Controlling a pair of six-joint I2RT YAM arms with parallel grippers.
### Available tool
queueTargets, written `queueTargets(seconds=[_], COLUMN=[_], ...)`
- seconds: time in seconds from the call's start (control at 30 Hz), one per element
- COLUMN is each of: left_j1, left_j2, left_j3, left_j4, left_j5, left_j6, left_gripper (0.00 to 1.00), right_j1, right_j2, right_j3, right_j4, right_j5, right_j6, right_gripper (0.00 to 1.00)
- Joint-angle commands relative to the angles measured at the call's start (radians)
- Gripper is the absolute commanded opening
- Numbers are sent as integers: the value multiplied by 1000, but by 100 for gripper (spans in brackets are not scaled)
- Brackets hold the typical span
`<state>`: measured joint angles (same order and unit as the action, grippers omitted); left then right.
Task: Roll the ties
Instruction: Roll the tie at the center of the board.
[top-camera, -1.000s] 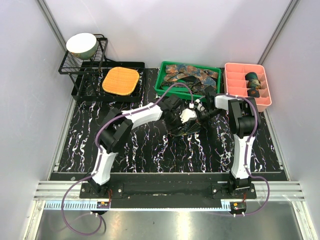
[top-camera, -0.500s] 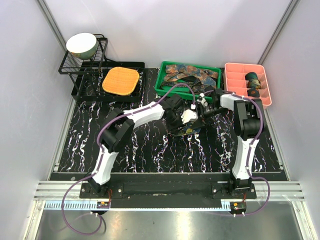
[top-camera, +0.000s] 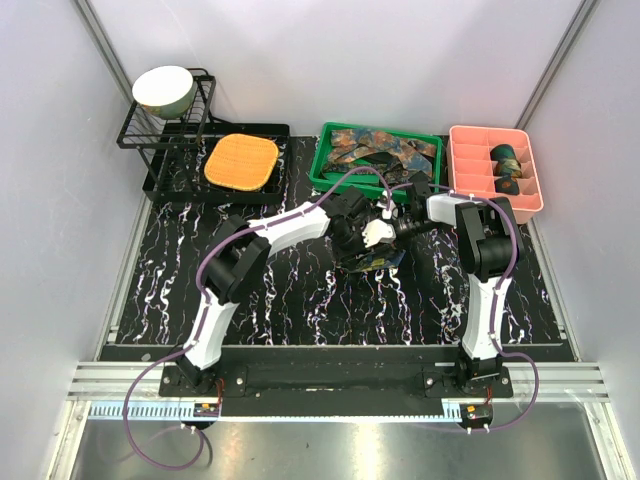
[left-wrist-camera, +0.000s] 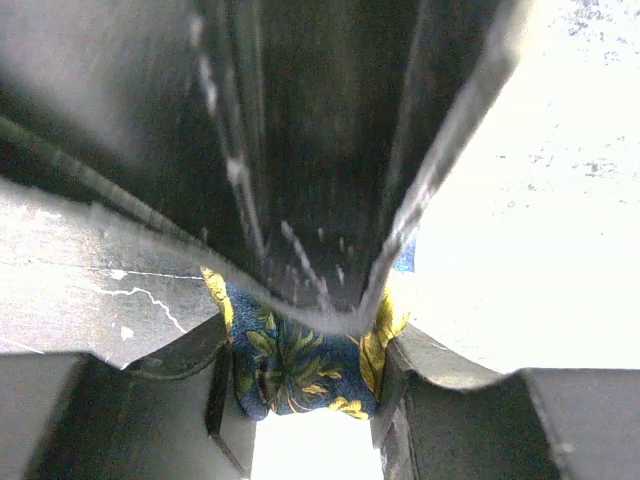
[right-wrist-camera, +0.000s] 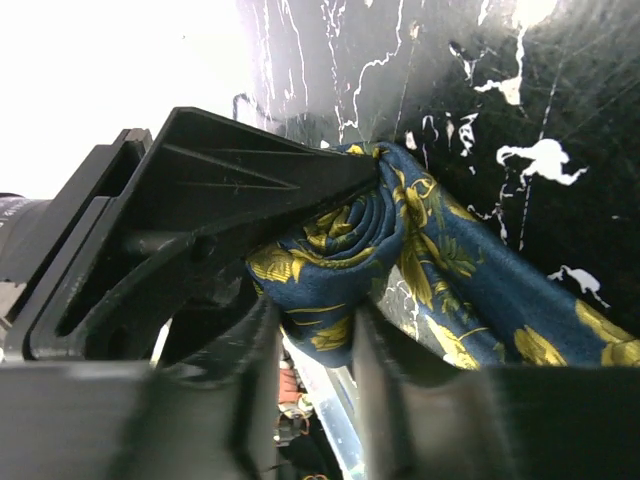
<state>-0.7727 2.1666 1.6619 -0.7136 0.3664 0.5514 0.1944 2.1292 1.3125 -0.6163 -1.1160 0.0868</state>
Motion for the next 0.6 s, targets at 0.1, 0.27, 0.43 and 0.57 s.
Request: queueTargets(seconds=[0.1,0.27,0.43,0.57], left_j1=[18,82,171,179], left_j2=[82,-8,-149,-208], left_j3=[-63,-187,-502,-669], left_j4=[-69,124,619,958], left_j5=[12,162,325,420], left_j6=[10,-74,-231,-318], left_gripper=[20,39,56,64], right_j1=[11,8,-3,-3], right_j2=[55,75,100,112], right_j3=[-5,-19,-24,-16], right_j4=[10,10,18,29], right_j5=[56,68,53,42], right_j6=[-38,-48,-55,-47], right_gripper=[0,0,0,0])
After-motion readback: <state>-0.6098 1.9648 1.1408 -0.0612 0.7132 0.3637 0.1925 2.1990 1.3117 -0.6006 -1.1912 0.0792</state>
